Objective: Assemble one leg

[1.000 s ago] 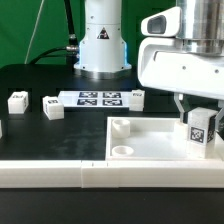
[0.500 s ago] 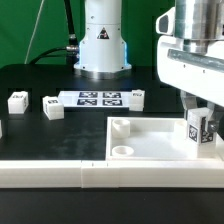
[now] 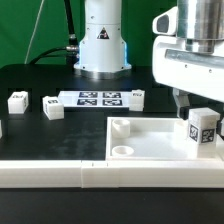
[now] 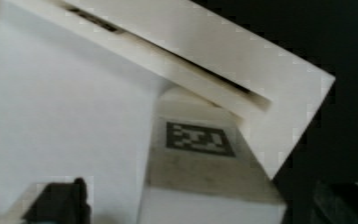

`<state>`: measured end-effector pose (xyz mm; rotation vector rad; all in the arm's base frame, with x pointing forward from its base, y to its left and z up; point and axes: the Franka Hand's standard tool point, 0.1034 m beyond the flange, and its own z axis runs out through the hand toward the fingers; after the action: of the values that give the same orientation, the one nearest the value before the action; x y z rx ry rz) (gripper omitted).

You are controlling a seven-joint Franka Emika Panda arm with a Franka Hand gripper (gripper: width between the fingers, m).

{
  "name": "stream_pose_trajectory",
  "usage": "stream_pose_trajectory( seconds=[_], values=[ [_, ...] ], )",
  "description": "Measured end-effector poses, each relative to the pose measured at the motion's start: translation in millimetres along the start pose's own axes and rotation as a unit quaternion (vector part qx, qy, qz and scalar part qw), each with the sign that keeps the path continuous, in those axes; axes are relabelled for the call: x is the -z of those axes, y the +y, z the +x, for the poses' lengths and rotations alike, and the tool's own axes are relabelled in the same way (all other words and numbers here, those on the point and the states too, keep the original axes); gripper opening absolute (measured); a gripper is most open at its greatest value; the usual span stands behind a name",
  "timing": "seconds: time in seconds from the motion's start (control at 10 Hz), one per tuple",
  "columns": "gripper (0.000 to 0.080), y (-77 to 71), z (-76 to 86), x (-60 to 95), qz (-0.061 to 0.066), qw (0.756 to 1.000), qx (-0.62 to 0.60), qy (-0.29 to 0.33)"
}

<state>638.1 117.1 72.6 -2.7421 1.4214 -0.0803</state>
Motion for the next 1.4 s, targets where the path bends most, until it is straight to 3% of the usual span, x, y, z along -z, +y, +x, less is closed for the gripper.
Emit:
stream_pose_trajectory(
  seconds=[0.2,0.5,0.9,1.1,1.4],
  values=[
    [0.0648,-0.9,-0.7,-0.6,-0.003,0.992,0.127,0.005],
    [0.0649,-3.2,-6.4,-1.1,-0.006,0.957,0.291,0.005],
    [0.0649,-0.3,-1.3,-0.4,-0.014,0.863,0.506,0.001],
    [0.0649,0.6,0.2,-0.5,-0.018,0.836,0.549,0.003],
    [0.029,0.9,0.2,-0.7,-0.018,0.843,0.538,0.003]
  ],
)
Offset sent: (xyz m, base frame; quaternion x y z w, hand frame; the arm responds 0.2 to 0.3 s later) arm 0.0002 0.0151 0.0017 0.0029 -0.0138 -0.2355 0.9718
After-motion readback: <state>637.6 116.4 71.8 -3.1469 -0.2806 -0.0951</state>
